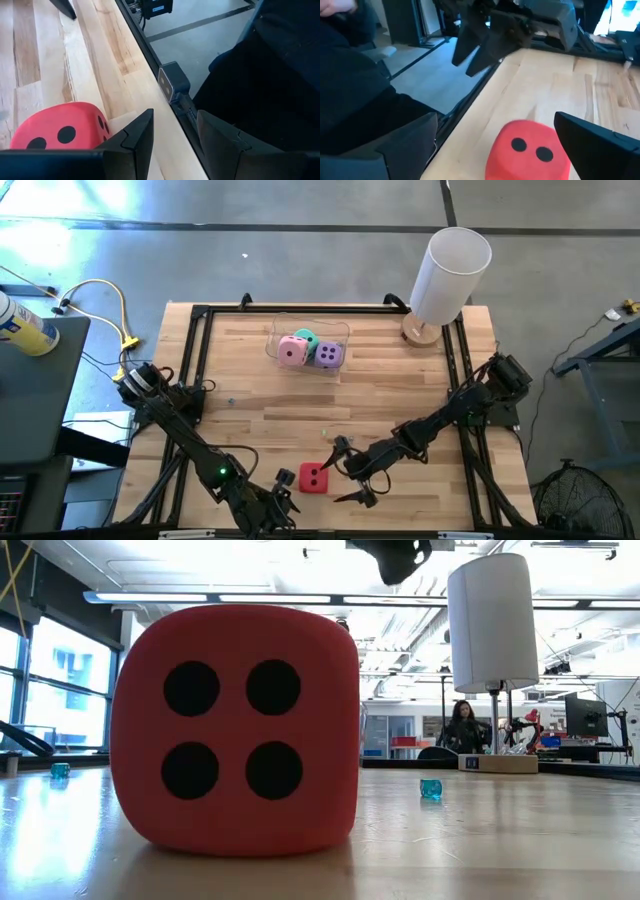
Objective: Pick & Place Dice
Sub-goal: Put the large red dice into the transparent bin
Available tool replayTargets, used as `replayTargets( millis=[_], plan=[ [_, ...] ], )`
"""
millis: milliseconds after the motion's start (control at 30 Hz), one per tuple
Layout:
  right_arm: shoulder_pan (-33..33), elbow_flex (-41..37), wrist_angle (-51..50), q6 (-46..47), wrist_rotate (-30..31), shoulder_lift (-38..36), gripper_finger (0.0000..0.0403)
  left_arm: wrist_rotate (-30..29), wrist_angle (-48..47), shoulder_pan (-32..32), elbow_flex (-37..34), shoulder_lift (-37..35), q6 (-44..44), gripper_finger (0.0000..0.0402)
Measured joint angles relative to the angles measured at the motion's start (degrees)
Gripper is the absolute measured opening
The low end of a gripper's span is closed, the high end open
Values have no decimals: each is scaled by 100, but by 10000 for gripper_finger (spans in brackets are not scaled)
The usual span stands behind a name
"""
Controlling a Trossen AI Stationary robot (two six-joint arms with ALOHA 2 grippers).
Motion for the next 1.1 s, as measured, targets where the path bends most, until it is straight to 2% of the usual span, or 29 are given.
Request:
replayTargets(
  millis=[133,267,500,600,700,833,1000,1100],
  plan=[
    [19,0,-26,312,403,0,395,-2,0,0,0,0,49,144],
    [-21,0,-20,256,537,0,395,-2,0,0,0,2,50,144],
    [85,77,-23,-414,1757,0,395,-2,0,0,0,2,-53,144],
    [257,501,-642,-585,2045,0,389,-2,-1,0,0,2,-57,144],
    [433,1218,-1998,-326,2564,51,383,-2,0,0,0,2,-57,144],
    [571,2114,-3188,10,2941,515,380,-6,-4,-27,-2,-52,60,144],
    [629,2821,-3587,61,2966,1222,379,-11,6,-185,-2,-236,78,144],
    [627,2940,-3554,61,3054,1327,379,-13,-13,-339,-2,-297,81,144]
  ],
)
